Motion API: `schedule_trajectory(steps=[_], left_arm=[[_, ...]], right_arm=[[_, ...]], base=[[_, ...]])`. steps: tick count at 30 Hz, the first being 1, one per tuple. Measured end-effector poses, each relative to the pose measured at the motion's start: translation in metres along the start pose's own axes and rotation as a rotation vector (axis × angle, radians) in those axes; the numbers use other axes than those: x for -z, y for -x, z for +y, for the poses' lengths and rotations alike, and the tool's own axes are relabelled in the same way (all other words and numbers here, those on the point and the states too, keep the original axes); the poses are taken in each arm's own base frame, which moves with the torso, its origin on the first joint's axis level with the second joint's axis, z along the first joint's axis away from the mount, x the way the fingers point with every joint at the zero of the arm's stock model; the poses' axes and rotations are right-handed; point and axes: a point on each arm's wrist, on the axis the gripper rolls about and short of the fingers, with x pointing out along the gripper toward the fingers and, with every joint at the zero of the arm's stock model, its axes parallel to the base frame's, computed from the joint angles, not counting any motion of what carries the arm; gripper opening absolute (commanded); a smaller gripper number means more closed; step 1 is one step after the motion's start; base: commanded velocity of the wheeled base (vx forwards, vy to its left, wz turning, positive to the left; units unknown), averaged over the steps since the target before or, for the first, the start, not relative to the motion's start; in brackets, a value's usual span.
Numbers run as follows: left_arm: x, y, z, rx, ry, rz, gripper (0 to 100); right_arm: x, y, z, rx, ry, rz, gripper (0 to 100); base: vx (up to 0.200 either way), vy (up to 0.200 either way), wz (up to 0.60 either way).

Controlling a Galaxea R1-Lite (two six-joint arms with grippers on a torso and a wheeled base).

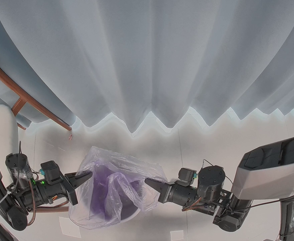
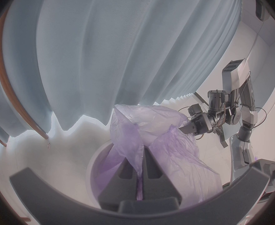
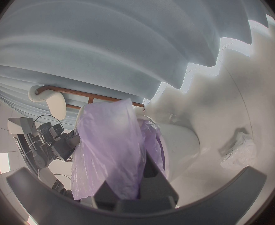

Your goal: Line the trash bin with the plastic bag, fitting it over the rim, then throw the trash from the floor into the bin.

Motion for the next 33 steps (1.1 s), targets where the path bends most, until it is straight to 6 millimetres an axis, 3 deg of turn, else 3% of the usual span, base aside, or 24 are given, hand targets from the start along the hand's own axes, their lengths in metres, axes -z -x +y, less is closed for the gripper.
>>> schedule_trajectory(steps=[12, 23, 33], left_arm=[[-0.003, 0.006, 0.005, -0.032, 0.06, -0.021, 0], [-0.019, 0.018, 0.0, -0.037, 0.124, -0.103, 0], [-0.027, 0.024, -0.003, -0.027, 0.278, -0.146, 0]], right_arm=[[-0.004, 0.001, 0.004, -0.009, 0.046, -0.017, 0], [-0.008, 0.008, 0.018, -0.04, 0.065, -0.026, 0], [-0.009, 0.013, 0.022, -0.041, 0.104, -0.028, 0]], base=[[0.0, 0.0, 0.0], [0.0, 0.0, 0.0], [0.0, 0.0, 0.0]])
